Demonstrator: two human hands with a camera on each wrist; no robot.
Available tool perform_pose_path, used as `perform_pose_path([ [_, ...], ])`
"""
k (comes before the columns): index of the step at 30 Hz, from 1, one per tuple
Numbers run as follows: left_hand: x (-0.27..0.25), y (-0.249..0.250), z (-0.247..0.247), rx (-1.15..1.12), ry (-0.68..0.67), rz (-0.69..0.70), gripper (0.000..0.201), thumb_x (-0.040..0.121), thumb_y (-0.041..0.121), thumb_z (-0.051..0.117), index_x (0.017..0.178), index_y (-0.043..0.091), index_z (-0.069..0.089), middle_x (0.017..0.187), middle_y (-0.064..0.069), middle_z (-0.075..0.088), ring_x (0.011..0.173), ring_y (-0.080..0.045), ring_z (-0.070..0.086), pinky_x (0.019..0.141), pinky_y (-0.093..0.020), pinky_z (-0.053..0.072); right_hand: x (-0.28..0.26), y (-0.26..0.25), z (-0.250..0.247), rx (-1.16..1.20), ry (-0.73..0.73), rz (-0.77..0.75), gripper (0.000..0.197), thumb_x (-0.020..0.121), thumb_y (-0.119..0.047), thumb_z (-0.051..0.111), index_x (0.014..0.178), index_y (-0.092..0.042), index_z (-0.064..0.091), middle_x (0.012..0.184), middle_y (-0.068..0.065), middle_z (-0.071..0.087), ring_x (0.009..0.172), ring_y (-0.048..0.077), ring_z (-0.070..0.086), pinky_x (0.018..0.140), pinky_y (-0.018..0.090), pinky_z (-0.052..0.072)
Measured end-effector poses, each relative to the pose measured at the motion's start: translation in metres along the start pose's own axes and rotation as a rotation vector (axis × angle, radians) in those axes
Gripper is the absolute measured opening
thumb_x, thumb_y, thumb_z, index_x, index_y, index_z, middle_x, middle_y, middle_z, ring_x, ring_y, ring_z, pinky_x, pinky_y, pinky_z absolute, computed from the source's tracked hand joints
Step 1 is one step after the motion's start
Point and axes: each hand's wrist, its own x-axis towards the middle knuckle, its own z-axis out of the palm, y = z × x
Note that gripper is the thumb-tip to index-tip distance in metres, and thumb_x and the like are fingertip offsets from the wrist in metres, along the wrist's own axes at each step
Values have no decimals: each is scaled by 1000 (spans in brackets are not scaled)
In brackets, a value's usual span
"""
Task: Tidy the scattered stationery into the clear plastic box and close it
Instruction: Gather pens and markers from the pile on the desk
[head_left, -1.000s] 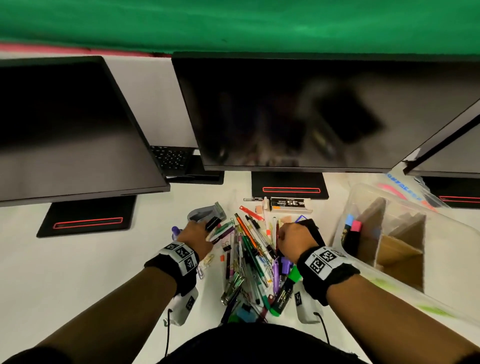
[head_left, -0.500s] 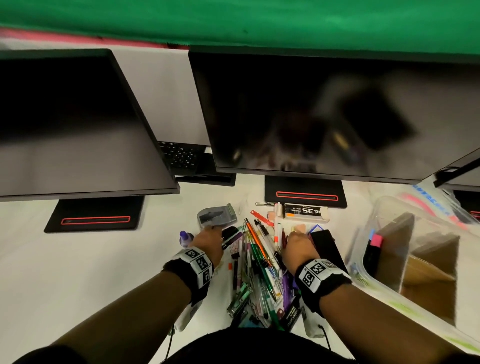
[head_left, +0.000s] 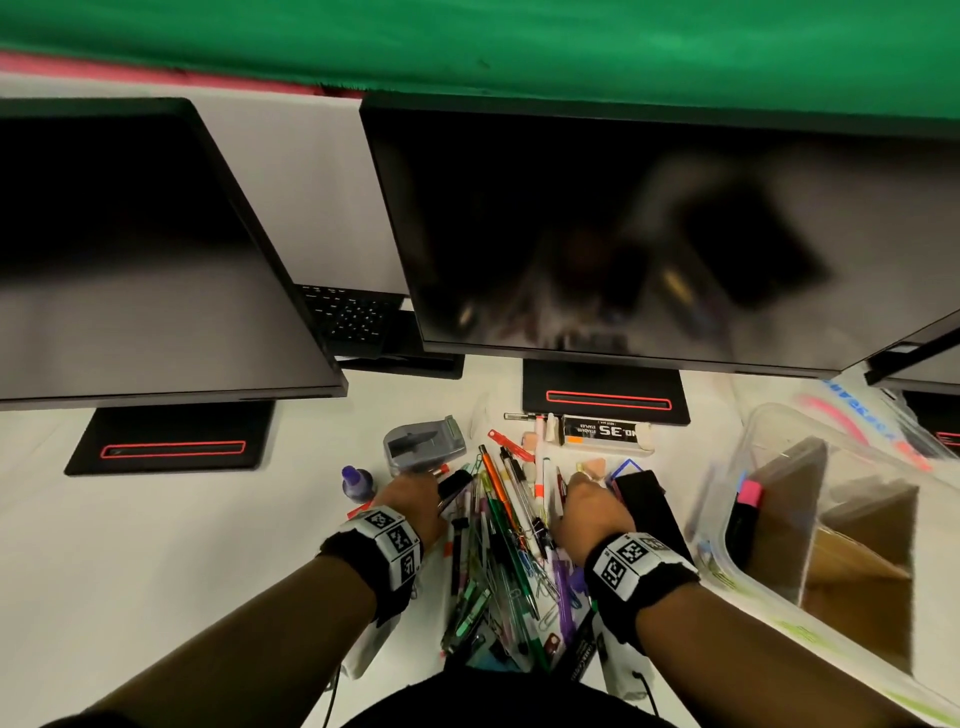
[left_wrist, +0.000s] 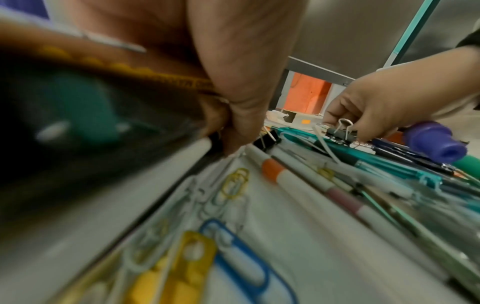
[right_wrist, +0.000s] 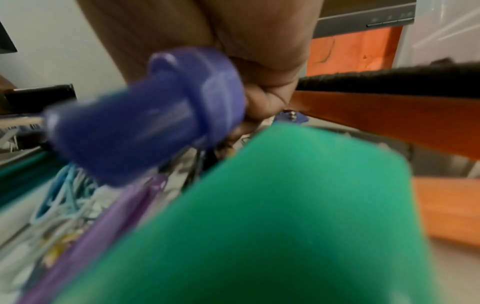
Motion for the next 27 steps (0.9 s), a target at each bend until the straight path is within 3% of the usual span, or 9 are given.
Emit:
perform_pose_path([
  [5, -4, -1, 2, 57, -11, -33, 27, 89, 24, 54, 112, 12, 55, 110, -7, 66, 101, -23, 63, 88, -31, 52, -1, -4, -3, 7, -12, 16, 35, 88, -15, 60, 117, -2, 48, 120, 13, 61, 111, 26, 60, 90, 30, 49],
  [8, -6, -2, 1, 34, -22, -42, 27, 88, 25, 55, 112, 14, 54, 108, -6, 65, 99, -22, 63, 87, -31, 53, 1, -9, -6, 53, -24, 101, 38, 89, -19, 59, 119, 0, 47, 123, 15, 59, 113, 28, 59, 92, 33, 52],
  [11, -8, -5, -1, -33, -29, -51, 34, 86, 26, 57, 118, 16, 53, 107, -4, 66, 96, -22, 65, 87, -33, 54, 5, -13, -12, 130, -28, 180, 36, 92, -20, 51, 121, 1, 47, 125, 18, 57, 115, 31, 57, 93, 36, 51],
  [17, -7, -1, -10, -147, 16, -52, 48, 82, 25, 61, 127, 17, 47, 114, -6, 64, 101, -23, 62, 81, -27, 49, 6, -19, -23, 125, 27, 103, 31, 99, -9, 34, 124, 5, 47, 131, 19, 49, 120, 29, 51, 97, 31, 43],
  [19, -6, 7, -14, -174, 7, -10, 39, 80, 26, 62, 117, 15, 52, 101, -4, 62, 90, -21, 61, 72, -24, 47, 10, -23, -17, 133, -2, 127, 32, 97, -13, 40, 125, 3, 46, 131, 20, 50, 120, 31, 51, 97, 34, 44],
  [22, -5, 18, -17, -154, 14, 27, 12, 81, 20, 60, 87, 12, 54, 80, 0, 52, 74, -15, 52, 59, -21, 41, 17, -30, -7, 149, -22, 186, 42, 94, -24, 53, 126, 0, 43, 131, 23, 53, 115, 33, 57, 92, 39, 52],
  [24, -7, 24, -19, -176, 10, 34, 18, 82, 17, 60, 69, 13, 47, 70, 2, 50, 69, -16, 53, 53, -19, 41, 19, -31, -5, 158, -17, 195, 47, 90, -26, 60, 125, -1, 41, 131, 24, 52, 112, 33, 59, 89, 39, 54],
  [27, -4, 29, -18, -262, 9, 25, 18, 82, 17, 60, 68, 15, 49, 72, -1, 54, 73, -19, 59, 62, -25, 49, 20, -26, -5, 153, -34, 192, 44, 86, -12, 61, 123, -3, 40, 128, 22, 55, 110, 32, 60, 87, 37, 54],
])
